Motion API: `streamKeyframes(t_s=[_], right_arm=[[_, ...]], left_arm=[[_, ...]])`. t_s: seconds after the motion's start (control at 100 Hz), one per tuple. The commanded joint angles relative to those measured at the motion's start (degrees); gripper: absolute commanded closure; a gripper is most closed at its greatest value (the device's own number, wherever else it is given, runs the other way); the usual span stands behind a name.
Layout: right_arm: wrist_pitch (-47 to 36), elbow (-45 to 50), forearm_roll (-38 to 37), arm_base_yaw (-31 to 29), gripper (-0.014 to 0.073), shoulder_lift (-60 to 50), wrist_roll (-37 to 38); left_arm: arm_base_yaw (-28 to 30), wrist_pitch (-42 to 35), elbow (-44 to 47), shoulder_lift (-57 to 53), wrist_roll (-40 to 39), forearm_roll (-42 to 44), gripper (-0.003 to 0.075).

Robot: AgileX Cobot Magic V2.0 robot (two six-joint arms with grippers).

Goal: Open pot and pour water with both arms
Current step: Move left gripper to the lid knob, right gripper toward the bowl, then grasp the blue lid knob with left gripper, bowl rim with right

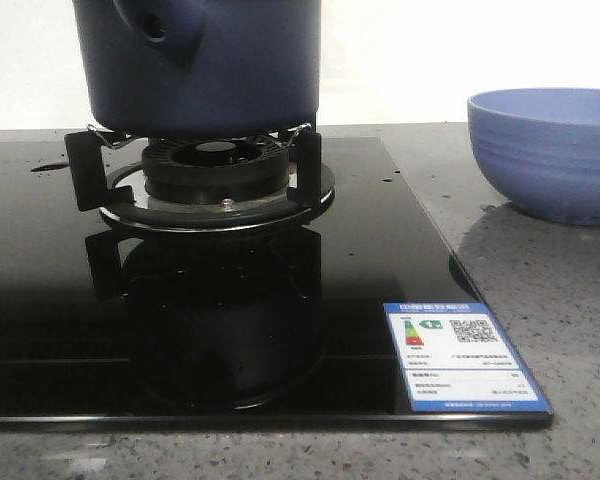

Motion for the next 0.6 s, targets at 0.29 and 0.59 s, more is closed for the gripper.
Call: streamKeyframes(t_s=[0.29, 0.59], right_arm=[[-4.5, -2.1, 0.1, 0.1, 0.0071, 0.7, -0.7], [-4.5, -2.1, 0.1, 0.1, 0.0071, 0.7, -0.7]], left_arm=[[-0.5, -5.8, -2.3, 0.9, 0.2, 1.9, 0.0277], [-0.5, -6.7, -2.3, 0.9, 0.3, 3.2, 0.0417]])
